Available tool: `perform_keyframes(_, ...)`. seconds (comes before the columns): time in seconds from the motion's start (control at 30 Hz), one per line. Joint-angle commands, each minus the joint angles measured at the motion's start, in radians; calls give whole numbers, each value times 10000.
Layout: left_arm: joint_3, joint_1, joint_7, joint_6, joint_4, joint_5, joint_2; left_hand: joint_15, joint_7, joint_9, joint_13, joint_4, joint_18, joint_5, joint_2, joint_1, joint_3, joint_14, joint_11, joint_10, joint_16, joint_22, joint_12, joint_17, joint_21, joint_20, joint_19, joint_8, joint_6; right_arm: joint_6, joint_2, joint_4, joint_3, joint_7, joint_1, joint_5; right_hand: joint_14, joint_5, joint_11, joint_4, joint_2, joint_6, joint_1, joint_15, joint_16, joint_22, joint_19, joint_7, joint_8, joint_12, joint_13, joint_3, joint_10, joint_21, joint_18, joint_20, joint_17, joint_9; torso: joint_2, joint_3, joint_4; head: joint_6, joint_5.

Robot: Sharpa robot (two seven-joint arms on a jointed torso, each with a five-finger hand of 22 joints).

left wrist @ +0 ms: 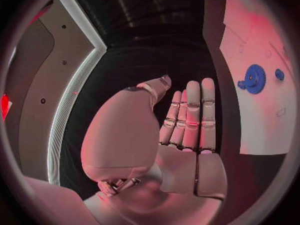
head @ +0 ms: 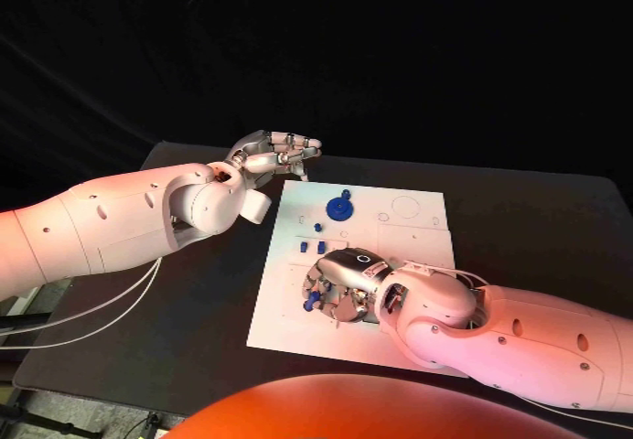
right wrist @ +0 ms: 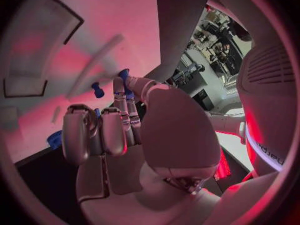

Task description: Assemble the parts on the task board

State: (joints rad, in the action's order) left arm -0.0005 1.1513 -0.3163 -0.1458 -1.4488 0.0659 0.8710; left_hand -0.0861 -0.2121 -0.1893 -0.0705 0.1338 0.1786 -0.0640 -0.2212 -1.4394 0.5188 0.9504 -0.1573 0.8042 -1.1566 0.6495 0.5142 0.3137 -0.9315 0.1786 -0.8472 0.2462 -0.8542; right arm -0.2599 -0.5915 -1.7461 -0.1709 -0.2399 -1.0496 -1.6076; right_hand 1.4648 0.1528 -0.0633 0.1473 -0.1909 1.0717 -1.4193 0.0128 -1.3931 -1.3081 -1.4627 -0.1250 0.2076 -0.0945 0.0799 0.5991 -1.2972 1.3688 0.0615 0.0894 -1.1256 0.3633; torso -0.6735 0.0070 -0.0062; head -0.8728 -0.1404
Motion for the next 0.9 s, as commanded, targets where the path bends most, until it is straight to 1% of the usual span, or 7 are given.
perform_keyframes(0.03, 6, 10, -50, 144, -19, 26, -10, 17, -11, -13, 6, -2, 54, -9, 22, 51, -49, -52, 4, -72, 25, -9, 43, -11, 52, 23, -52, 46, 52, 273, 39, 20, -15, -319, 47, -413, 203, 5, 36, -37, -42, -4, 149, 31, 12, -1598, 24, -7, 200, 72, 4, 69, 73, -71, -112, 0, 40, 966, -2, -3, -4, 2, -4)
perform_keyframes(0.17, 6, 10, -49, 139, -18, 26, -7, 17, -11, -13, 6, -2, 54, -9, 22, 51, -49, -52, 4, -72, 25, -9, 43, -11, 52, 23, -52, 46, 52, 279, 86, 31, -19, -235, 70, -377, 199, -2, -34, -67, -218, -262, 432, -22, 14, -1587, 45, -99, 88, 167, 0, 88, 192, -117, -106, 35, 53, 947, -2, 0, -5, 2, -2)
perform_keyframes(0.33, 6, 10, -46, 136, -15, 26, -5, 17, -11, -13, 6, -2, 54, -9, 22, 51, -49, -52, 4, -72, 25, -9, 43, -11, 52, 23, -52, 46, 52, 236, 108, 32, -26, -130, 83, -337, 177, -49, -122, 108, -885, -1054, 1202, -114, 25, -1533, 111, -155, -419, 239, -4, -459, 497, -273, -74, 130, 117, 746, 0, 2, -5, 2, 4)
perform_keyframes(0.4, 6, 10, -45, 137, -13, 26, -6, 17, -11, -13, 6, -2, 54, -9, 22, 51, -49, -52, 4, -72, 25, -9, 43, -11, 52, 23, -52, 46, 52, 153, 95, 21, -28, -110, 84, -332, 170, -55, -101, 124, -960, -1250, 1306, -99, 30, -1527, 117, -160, -547, 218, 7, -679, 562, -299, -68, 126, 136, 693, 2, 1, -8, 2, 6)
perform_keyframes(0.53, 6, 10, -43, 143, -7, 26, -5, 17, -11, -13, 6, -2, 54, -9, 22, 51, -49, -52, 4, -72, 25, -9, 43, -11, 52, 23, -52, 46, 52, -176, -61, -101, -29, -101, 87, -326, 170, -39, -47, 104, -948, -1649, 1339, -47, 23, -1534, 100, -128, -813, 127, 63, -1320, 656, -317, -69, 87, 140, 567, 3, 5, -8, 21, 9)
perform_keyframes(0.7, 5, 10, -34, 149, 0, 26, 10, 15, -11, -15, 3, 2, 54, -9, 29, 52, -64, -59, 3, -87, 25, -20, 55, -11, 70, 25, -57, 55, 60, -661, -405, -377, -11, -66, 59, -321, 185, -29, -28, 162, -920, -1695, 1348, -30, -1, -1564, 63, -130, -862, 63, 101, -1606, 636, -270, -81, 70, 98, 529, 5, 8, -16, 31, 39)
perform_keyframes(0.9, -3, 9, -30, 164, 16, 26, 27, 15, -9, -15, 4, 1, 54, -9, 29, 50, -65, -60, 3, -91, 26, -21, 54, -11, 72, 26, -57, 57, 59, -1875, -1368, -967, 91, 230, -248, 409, 201, 17, 64, 425, -684, -1843, 1008, 42, -22, -1612, 5, -64, -1036, -191, 270, -2843, 498, -230, -97, 6, 67, 391, 22, 13, -27, 92, 129)
